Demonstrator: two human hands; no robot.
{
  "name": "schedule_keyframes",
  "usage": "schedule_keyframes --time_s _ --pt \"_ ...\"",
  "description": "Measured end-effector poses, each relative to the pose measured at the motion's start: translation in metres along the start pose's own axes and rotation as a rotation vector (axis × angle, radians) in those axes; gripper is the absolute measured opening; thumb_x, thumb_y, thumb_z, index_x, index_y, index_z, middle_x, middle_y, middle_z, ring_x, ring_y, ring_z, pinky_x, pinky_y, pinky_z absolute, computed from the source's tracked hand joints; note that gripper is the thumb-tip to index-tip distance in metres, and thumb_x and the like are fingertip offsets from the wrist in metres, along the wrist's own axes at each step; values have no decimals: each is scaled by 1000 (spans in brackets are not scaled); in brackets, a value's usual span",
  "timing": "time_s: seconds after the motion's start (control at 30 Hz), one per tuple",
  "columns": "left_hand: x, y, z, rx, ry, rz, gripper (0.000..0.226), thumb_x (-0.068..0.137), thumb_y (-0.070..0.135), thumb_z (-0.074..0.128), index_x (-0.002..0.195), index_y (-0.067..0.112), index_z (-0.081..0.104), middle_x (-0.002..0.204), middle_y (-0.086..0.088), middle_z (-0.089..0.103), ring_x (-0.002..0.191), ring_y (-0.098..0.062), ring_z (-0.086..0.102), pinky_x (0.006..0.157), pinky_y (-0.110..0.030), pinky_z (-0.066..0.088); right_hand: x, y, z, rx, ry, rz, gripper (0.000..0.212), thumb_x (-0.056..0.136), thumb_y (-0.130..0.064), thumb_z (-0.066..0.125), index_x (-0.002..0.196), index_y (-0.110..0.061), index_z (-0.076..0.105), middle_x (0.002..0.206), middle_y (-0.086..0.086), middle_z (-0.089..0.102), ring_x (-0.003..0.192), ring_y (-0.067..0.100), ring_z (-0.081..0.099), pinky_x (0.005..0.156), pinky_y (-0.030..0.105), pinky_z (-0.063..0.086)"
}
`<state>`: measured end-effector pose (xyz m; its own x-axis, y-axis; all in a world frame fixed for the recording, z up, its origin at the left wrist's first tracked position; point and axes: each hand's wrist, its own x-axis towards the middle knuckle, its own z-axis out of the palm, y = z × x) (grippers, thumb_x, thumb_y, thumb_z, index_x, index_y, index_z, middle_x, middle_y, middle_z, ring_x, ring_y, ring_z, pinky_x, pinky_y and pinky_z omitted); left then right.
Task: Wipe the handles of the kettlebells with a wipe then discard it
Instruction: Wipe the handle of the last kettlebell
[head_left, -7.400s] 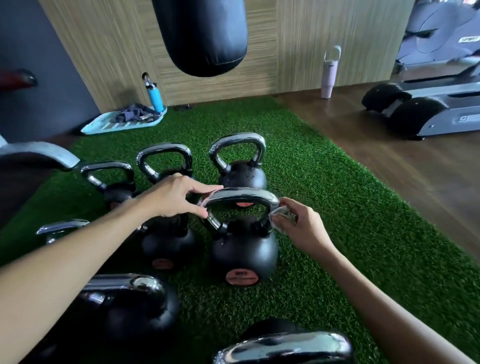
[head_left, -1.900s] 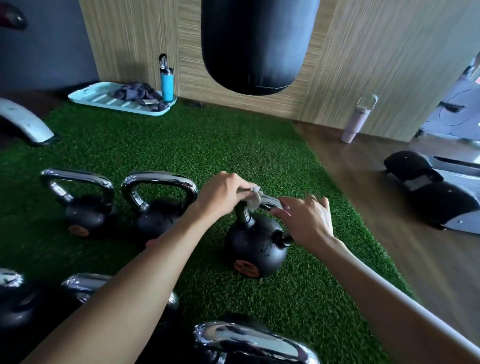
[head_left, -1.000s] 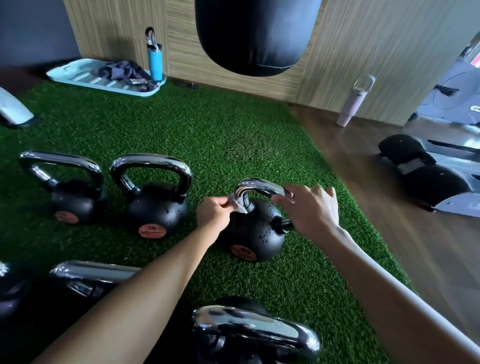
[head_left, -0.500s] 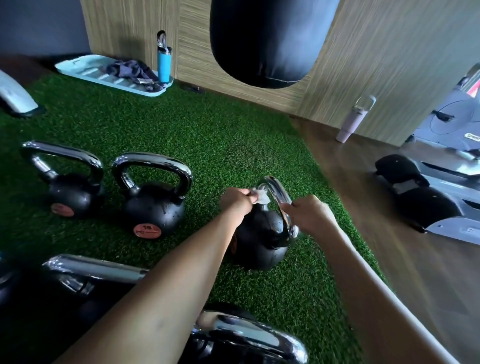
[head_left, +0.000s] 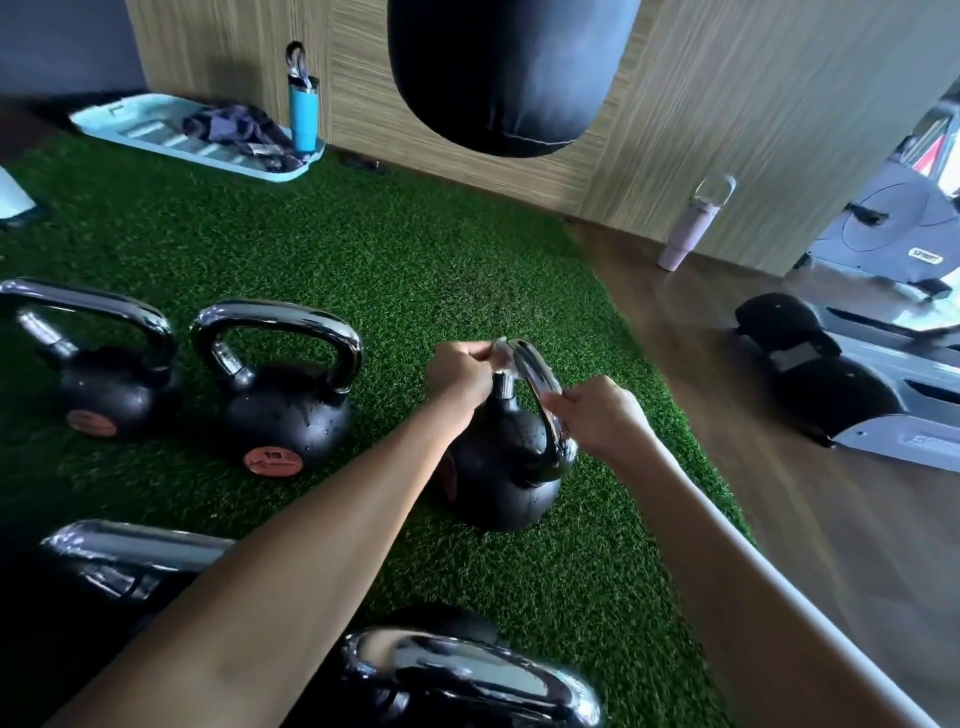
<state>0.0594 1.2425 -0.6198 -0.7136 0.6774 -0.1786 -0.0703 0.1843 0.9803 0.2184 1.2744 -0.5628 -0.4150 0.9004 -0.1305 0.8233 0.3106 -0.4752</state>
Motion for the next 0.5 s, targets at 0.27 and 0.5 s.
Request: schedule_keyframes --time_s 0.27,0.5 --pt "-30 -6 -2 -34 -123 24 37 80 32 83 113 17 77 104 10 75 81 8 55 57 -9 36 -10 -16 -28 46 -198 42 32 98 -34 62 89 -4 66 63 -2 46 51 9 35 50 21 31" --pt "-35 18 -8 81 -92 131 38 79 33 84 112 18 77 105 5 77 81 0 63 53 -4 47 -3 -9 -35 103 -266 -21 29 97 -32 63 86 -6 68 98 10 64 66 11 44 55 25 32"
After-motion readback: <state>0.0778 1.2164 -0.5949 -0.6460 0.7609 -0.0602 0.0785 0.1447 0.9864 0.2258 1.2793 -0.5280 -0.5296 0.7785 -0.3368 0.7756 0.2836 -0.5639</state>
